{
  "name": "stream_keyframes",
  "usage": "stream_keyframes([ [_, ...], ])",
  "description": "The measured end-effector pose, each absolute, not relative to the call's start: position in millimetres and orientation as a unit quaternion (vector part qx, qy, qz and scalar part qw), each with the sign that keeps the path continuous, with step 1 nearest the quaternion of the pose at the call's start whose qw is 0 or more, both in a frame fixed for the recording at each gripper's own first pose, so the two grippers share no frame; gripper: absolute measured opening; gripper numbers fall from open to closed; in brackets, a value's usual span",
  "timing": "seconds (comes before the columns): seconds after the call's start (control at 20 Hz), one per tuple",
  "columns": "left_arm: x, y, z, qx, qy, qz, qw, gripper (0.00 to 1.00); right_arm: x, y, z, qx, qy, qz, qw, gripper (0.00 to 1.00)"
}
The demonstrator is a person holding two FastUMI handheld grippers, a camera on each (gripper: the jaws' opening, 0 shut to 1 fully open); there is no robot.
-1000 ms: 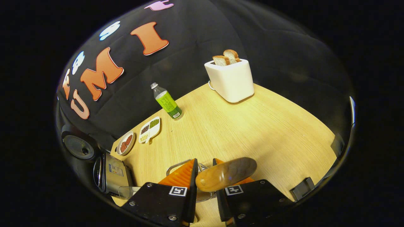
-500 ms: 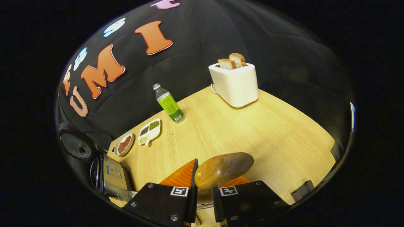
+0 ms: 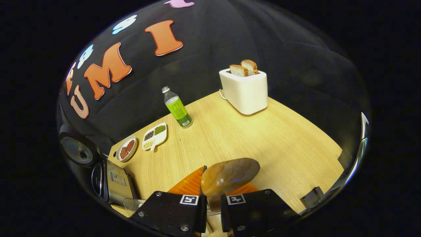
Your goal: Close the left gripper, press the button to open the rice cooker; take a wooden spoon from the chopstick holder with the right hand, scoop a spoonful of rice and pour it into the rice cooker, then put the wooden spoon back into the chopstick holder.
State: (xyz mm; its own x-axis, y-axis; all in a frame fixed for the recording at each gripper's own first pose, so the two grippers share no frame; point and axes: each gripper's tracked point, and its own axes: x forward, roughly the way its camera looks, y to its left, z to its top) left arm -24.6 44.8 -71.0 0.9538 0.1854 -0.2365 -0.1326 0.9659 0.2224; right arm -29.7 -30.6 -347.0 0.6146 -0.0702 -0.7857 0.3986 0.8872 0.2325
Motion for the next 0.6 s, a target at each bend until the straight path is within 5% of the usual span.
stream_keyframes([
  [0.3, -21.4, 64.7, -79.2, 0.076, 0.118, 0.075, 0.987, 0.75, -24.4, -34.0, -276.8, 0.154, 0.359, -0.136, 0.910, 0.17],
  [0.6, -18.2, 93.1, -100.9, 0.044, 0.129, 0.074, 0.988, 1.00, -34.2, -8.8, -224.9, 0.152, 0.335, -0.119, 0.922, 0.17],
])
